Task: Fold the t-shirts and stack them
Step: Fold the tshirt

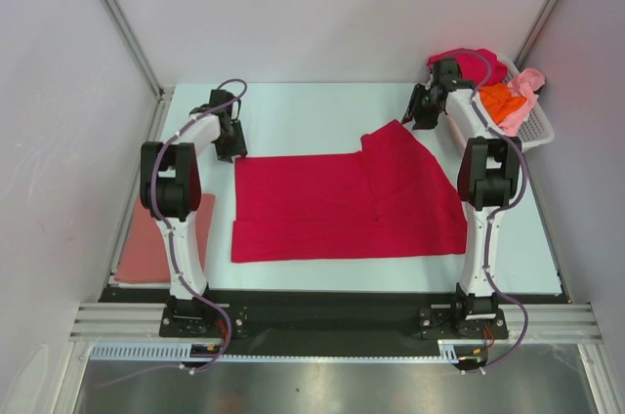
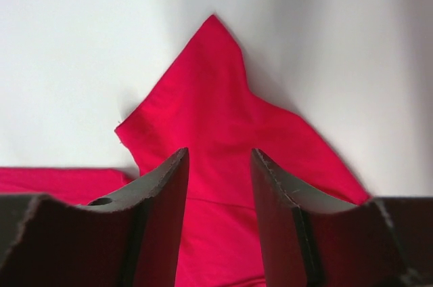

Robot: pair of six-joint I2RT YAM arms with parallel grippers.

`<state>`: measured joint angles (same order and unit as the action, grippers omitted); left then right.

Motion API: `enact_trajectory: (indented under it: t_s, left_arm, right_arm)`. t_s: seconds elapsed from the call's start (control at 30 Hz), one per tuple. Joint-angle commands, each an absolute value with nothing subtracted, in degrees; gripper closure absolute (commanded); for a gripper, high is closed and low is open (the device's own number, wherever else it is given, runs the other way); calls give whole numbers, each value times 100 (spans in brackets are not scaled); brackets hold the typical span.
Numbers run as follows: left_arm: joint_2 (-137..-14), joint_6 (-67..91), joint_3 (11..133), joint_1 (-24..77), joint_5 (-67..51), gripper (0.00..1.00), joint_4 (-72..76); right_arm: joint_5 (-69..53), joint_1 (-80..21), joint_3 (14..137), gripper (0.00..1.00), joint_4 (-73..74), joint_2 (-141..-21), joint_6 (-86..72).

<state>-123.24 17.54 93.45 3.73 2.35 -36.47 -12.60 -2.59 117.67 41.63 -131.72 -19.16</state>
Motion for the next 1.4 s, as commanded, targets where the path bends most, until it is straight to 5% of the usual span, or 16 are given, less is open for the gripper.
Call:
enact_trajectory:
  t_s: [0.0, 0.53, 1.1, 1.37]
  left_arm:
    - [-12463, 1846, 9439, 343, 88, 56, -3568]
    - [-12349, 1688, 9431, 343, -290, 99, -3551]
    - [-11979, 1837, 9044, 343, -606, 100, -3454]
    - [-11944, 1854, 9000, 343, -642, 100, -3419]
  right_arm:
    - [-976, -237, 12120, 52, 4052, -13324, -1758]
    - [-439, -430, 13412, 47, 3921, -14519, -1266]
    - [527, -818, 13553, 40, 3674, -14809, -1195]
    - [387, -826, 13483, 45, 3648, -14915, -1134]
